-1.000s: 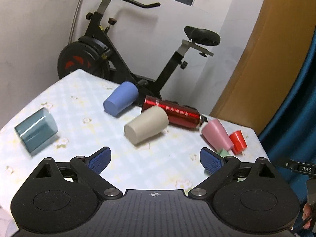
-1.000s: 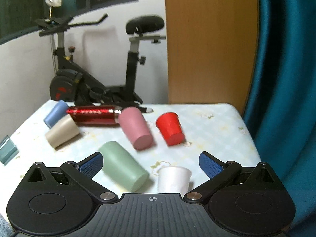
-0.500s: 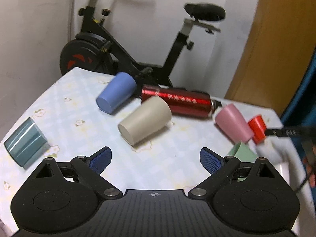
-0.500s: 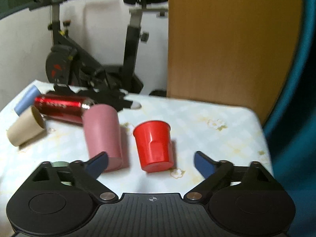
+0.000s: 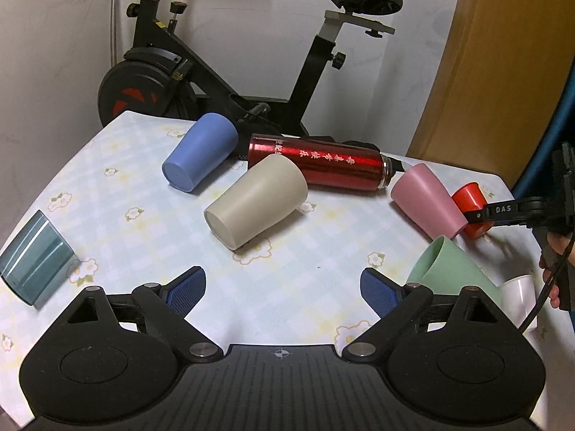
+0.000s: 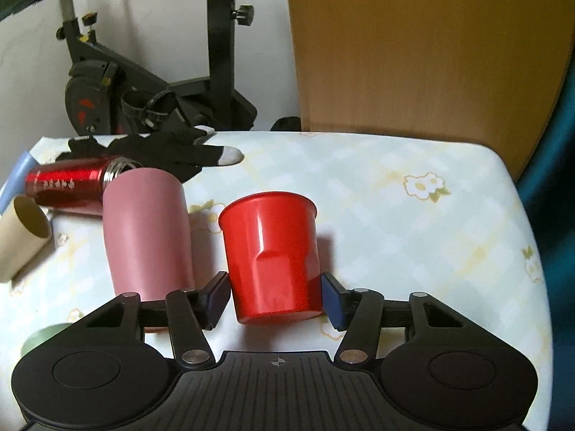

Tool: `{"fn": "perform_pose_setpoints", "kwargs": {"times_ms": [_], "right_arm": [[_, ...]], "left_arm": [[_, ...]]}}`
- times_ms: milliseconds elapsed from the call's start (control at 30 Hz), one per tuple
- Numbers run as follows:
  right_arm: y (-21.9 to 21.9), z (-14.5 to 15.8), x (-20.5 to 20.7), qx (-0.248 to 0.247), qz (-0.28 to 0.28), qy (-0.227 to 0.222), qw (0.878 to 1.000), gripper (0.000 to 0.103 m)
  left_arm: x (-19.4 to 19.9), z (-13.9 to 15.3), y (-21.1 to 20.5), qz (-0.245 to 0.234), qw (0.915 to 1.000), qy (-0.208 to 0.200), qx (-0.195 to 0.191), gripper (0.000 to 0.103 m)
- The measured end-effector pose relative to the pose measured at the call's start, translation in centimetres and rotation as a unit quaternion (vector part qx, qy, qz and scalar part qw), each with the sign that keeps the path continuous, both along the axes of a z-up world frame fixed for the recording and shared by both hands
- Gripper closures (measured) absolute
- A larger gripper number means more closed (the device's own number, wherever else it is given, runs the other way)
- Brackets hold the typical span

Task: Flip cup upright
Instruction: 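Lift the red cup with the right gripper and rotate it rim up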

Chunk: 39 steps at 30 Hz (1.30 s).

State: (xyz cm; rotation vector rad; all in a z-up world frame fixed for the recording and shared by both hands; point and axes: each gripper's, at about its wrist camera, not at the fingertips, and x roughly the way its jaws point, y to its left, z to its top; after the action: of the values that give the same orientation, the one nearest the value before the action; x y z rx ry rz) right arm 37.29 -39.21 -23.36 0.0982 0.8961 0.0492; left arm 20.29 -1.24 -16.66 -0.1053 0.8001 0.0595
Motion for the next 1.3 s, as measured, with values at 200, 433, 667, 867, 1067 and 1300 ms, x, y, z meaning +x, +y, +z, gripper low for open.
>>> {"fn": "perform_pose_setpoints", "kwargs": {"times_ms": [200, 433, 667, 867, 1067, 1300], "right_arm": [[0.5, 2.0, -2.0, 0.023, -0.011, -0.006, 1.0, 0.053], [1.6, 6.1, -5.6, 0.044, -0.03, -0.031, 0.998, 0.053], [8.7, 8.5, -9.9, 0.07, -0.01, -0.031, 0.997, 0.053], [17.4, 5.8, -12.0, 0.108, 0.019, 0.011, 0.994, 0.053], [24.4, 1.8, -12.3, 0.142, 0.029, 0.051, 0.988, 0.053], [27.6, 0.0, -11.8, 0.15, 0.027, 0.069, 0.986, 0.053]], "left_arm": [[-0.4, 0.8, 0.4, 0.007, 0.9999, -0.009, -0.002, 0.009], [-1.9, 2.4, 1.8, 0.004, 0.9995, -0.03, -0.005, 0.009], [-3.3, 3.1, 6.0, 0.019, 0.9992, -0.029, 0.019, 0.009], [-4.5, 3.4, 10.7, 0.05, 0.9978, -0.02, 0.038, 0.009], [-5.7, 4.0, 13.5, 0.079, 0.9956, -0.02, 0.047, 0.008], [-6.0, 2.9, 14.6, 0.091, 0.9954, -0.006, 0.03, 0.008]]}}
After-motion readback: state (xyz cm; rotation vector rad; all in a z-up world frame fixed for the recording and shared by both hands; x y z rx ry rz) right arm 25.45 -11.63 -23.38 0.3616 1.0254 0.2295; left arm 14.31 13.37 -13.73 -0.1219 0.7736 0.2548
